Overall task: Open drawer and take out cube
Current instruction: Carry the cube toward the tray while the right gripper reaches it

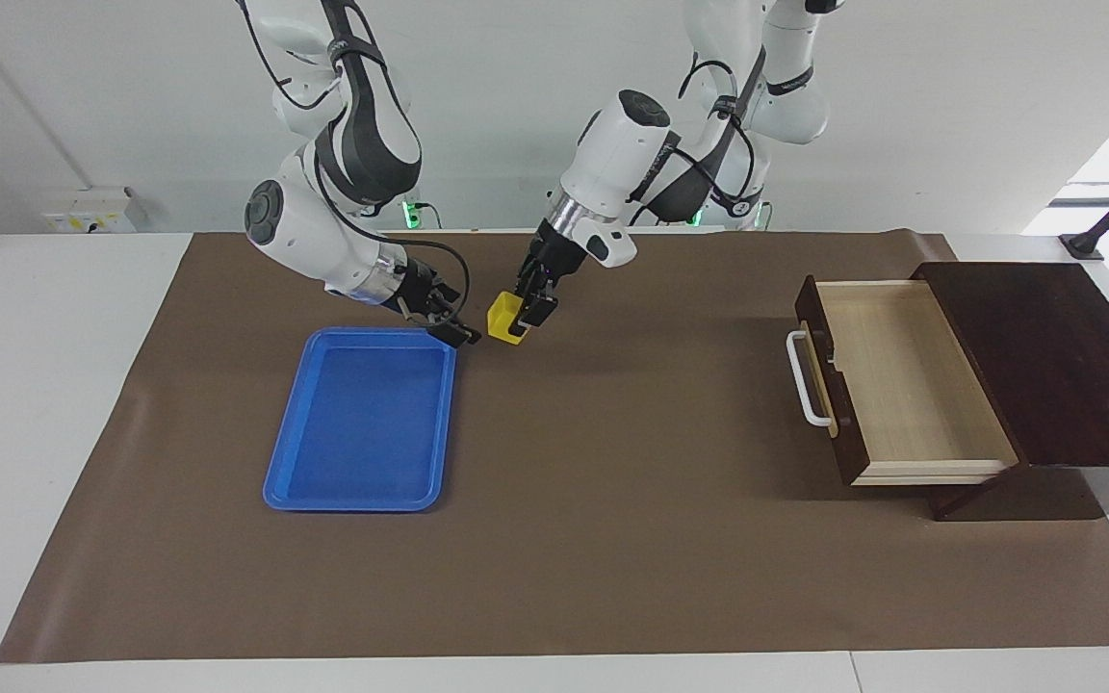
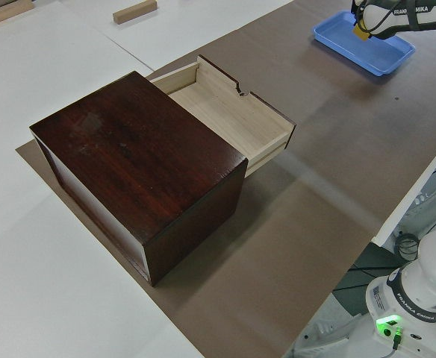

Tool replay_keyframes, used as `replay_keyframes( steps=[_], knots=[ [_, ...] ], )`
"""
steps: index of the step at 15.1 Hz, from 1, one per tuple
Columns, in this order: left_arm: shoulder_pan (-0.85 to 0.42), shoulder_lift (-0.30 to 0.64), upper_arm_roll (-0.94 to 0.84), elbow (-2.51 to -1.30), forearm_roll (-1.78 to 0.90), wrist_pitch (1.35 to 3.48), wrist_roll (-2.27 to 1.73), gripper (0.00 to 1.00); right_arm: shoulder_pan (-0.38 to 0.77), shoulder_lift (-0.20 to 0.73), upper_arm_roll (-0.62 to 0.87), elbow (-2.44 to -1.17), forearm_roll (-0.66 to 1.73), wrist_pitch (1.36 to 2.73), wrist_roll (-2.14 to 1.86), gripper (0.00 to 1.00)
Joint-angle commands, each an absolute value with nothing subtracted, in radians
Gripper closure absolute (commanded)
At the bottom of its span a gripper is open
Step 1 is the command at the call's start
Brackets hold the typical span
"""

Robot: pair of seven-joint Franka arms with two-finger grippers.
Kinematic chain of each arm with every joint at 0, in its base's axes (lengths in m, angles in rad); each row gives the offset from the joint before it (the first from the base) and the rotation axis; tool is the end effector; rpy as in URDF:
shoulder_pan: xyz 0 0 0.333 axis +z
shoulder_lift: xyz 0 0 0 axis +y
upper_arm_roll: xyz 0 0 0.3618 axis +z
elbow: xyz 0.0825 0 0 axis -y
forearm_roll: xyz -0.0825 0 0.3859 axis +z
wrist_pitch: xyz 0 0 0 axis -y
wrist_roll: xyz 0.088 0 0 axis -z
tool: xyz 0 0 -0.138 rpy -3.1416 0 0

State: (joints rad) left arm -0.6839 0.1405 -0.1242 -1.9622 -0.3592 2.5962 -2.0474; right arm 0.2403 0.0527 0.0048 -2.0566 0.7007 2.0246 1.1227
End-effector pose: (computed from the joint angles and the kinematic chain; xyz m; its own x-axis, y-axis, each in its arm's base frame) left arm 0.4519 -0.4663 0.4757 0.1153 0.8710 -0.4775 0.9735 -0.0035 0.2288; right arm 0.5312 0.1896 0.4352 0.3043 -0.7601 -0.5741 -0.9453 -0.3152 -0.0837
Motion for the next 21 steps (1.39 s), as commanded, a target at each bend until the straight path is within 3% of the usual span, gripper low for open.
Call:
replay_keyframes(
  steps=[1,15,16,18,19,21],
  knots=[
    [-0.703,0.104,-0.107,-2.006,-0.379,2.614,-2.057,1.00,0.290,0.046,0.006,-2.080,0.774,2.115,1.205,0.00],
    [-0.693,0.104,-0.106,-2.014,-0.379,2.614,-2.057,1.00,0.368,0.041,0.006,-2.109,0.815,2.240,1.247,0.01],
    [-0.693,0.104,-0.106,-2.014,-0.379,2.612,-2.057,1.00,0.368,0.041,0.006,-2.111,0.815,2.243,1.247,0.12],
    [-0.692,0.104,-0.106,-2.013,-0.379,2.615,-2.057,1.00,0.368,0.041,0.006,-2.111,0.815,2.244,1.247,0.42],
    [-0.692,0.104,-0.106,-2.013,-0.379,2.612,-2.057,1.00,0.362,0.041,0.006,-2.111,0.815,2.243,1.246,0.48],
    [-0.692,0.104,-0.104,-2.014,-0.379,2.614,-2.057,1.00,0.360,0.043,0.006,-2.111,0.815,2.244,1.246,0.48]
  ],
)
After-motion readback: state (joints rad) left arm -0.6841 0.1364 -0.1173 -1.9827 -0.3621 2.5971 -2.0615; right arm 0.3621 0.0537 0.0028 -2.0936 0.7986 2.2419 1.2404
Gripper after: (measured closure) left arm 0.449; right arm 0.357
